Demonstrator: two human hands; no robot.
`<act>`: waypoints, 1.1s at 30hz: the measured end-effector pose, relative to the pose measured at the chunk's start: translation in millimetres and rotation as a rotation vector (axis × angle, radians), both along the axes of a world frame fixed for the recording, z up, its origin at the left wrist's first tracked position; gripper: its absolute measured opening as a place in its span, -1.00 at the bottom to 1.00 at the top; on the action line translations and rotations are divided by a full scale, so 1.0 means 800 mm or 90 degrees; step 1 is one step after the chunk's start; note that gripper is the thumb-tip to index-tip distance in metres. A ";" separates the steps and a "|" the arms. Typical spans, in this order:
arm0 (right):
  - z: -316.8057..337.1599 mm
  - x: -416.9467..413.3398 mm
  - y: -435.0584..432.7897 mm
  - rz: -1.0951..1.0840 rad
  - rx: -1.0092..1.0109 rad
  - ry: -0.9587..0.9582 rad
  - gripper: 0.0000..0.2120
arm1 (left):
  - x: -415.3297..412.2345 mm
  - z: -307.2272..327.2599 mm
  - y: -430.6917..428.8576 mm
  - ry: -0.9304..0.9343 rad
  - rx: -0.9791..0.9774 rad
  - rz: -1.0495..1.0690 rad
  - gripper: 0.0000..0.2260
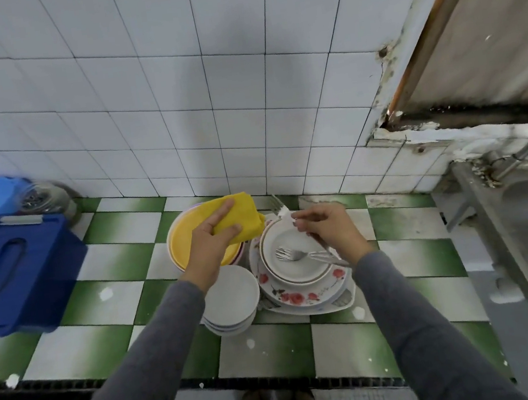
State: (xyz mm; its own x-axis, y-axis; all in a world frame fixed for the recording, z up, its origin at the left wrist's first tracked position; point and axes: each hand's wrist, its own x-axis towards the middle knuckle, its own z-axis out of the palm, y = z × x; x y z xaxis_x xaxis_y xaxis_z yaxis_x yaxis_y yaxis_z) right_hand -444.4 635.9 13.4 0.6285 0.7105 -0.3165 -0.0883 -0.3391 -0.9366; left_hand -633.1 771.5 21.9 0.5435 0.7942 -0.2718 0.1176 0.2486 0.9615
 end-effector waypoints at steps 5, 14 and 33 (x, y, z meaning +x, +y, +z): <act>0.017 -0.054 0.010 -0.064 0.097 0.091 -0.83 | -0.004 -0.002 -0.004 -0.019 0.026 -0.043 -0.49; 0.027 -0.100 0.028 -0.120 0.076 0.056 -0.81 | -0.003 0.001 -0.016 -0.093 0.015 -0.079 -0.51; 0.041 -0.107 0.021 -0.118 0.103 0.088 -0.85 | -0.003 0.012 -0.008 -0.120 0.049 -0.089 -0.52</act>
State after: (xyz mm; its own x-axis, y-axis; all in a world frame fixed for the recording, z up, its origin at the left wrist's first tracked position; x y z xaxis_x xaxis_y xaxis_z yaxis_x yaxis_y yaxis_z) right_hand -530.0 653.0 46.5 0.7107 0.6359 -0.3007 -0.2659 -0.1529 -0.9518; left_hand -635.6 765.4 31.8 0.6853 0.7217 -0.0977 -0.0368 0.1683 0.9851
